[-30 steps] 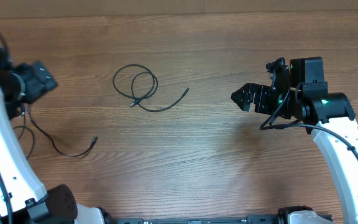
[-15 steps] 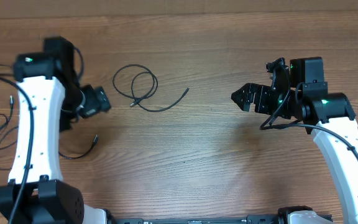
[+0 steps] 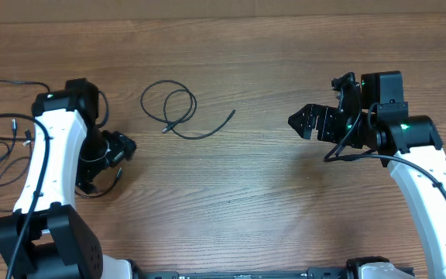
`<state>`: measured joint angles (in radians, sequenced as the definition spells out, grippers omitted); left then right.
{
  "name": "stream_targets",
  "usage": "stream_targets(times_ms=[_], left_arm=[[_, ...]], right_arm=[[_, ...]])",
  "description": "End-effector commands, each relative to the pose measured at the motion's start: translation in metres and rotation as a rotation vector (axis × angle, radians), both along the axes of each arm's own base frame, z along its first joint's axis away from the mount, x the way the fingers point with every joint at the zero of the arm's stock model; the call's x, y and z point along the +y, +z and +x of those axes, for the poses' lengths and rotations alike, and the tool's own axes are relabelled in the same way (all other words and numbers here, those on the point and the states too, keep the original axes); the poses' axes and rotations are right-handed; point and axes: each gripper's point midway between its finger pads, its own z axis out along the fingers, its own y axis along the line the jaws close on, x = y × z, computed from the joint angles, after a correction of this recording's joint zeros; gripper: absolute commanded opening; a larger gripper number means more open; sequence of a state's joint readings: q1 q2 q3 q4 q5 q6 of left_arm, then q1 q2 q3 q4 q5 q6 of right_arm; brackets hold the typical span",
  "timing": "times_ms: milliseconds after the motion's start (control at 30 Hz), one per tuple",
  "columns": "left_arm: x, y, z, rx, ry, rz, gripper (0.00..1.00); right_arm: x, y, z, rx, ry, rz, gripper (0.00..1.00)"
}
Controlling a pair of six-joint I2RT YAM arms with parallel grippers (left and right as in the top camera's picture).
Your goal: Untangle cables
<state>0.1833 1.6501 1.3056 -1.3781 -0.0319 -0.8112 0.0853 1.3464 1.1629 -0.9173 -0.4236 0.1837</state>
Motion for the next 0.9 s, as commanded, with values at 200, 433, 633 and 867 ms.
stream_targets(times_ms=[200,433,633,867], left_arm=[[0.054,-0.038,-0.029,0.01,0.312,0.075,0.99],[0.081,-0.062,-0.047,0.001,0.409,0.093,0.99],[0.11,-0.063,-0.047,-0.025,0.412,0.232,0.84],[0.113,-0.063,-0.044,-0.039,0.413,0.246,0.47]], right_arm=[[-0.007,-0.002,0.001,-0.001,-0.023,-0.035,1.0],[-0.007,-0.001,0.003,-0.007,-0.023,-0.035,1.0],[-0.006,-0.001,0.003,-0.007,-0.023,-0.034,1.0],[-0.006,-0.001,0.003,-0.007,-0.023,-0.034,1.0]])
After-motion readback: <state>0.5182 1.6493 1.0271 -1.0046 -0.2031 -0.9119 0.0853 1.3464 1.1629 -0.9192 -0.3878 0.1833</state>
